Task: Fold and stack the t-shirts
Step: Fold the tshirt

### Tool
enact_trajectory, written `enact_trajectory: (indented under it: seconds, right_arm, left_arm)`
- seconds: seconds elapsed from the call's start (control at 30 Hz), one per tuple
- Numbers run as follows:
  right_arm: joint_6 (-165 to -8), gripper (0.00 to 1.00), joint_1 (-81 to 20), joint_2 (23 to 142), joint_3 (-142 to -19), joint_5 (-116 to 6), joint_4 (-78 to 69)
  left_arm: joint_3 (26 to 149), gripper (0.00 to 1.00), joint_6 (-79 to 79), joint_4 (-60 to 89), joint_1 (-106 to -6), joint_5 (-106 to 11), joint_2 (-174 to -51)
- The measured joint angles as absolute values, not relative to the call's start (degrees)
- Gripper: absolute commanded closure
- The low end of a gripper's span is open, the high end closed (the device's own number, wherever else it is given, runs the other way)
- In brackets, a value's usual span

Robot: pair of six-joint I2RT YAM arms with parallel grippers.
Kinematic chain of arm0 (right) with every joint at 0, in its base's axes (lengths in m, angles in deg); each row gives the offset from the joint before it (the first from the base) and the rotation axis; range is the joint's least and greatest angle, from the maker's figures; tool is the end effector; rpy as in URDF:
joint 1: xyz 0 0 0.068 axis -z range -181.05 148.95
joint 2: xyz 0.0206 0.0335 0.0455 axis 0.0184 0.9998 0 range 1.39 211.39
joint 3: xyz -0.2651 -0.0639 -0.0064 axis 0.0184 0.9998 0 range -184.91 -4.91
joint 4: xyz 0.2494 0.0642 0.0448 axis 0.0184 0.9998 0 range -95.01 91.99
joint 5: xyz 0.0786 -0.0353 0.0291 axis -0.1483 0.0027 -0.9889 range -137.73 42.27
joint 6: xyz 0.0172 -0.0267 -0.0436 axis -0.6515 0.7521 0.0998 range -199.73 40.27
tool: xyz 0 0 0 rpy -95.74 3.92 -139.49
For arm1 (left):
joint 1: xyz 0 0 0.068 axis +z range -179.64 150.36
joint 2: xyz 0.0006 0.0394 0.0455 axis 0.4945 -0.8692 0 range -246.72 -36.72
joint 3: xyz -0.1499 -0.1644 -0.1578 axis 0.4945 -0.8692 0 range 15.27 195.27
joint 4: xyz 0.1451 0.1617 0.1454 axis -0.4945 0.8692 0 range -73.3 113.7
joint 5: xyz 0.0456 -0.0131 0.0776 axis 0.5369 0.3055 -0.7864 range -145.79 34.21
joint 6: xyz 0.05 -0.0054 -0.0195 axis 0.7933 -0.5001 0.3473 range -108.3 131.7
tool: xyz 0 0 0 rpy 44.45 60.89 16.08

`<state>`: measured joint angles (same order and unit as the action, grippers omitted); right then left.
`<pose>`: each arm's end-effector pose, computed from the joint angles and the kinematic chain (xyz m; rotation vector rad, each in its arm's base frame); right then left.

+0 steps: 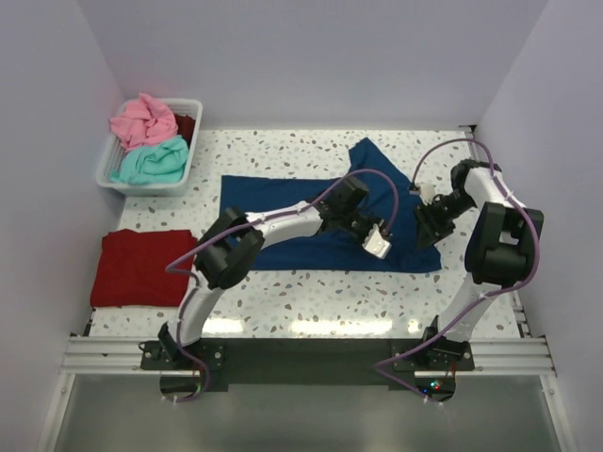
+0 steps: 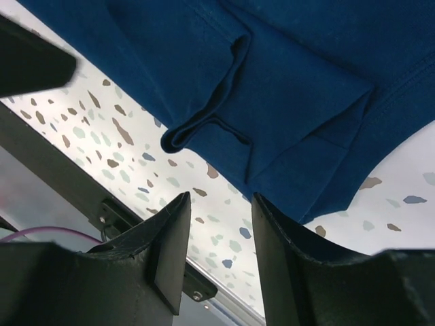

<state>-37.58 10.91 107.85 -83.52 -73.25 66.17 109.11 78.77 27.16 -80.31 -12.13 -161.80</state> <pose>0.3189 -0.0519 0.2003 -0.7279 2.9048 0.7115 0.2895 -0.3921 0.1873 2.0107 0.7697 -0.7047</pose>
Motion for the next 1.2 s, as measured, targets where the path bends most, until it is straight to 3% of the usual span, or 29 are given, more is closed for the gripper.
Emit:
enact_trajectory:
  seconds: [0.17,0.53,1.2]
  right_arm:
    - [-38.6,0.56,11.0,107.8,-82.4,-73.9,64.7]
    - [-39.3,0.56,13.5,108.0,-81.5,-74.4,64.0]
    - [-38.1,0.56,13.7,108.3,-82.5,-74.5,64.6]
  left_arm:
    - [116.3,0.52,73.2,23.5,-79.9,-9.5,-169.5]
    - [119.4,0.52,56.9,15.0,-79.5,-8.1,-174.5]
    - [128.1,0.64,47.7,15.6,-79.5,-9.7,-181.5]
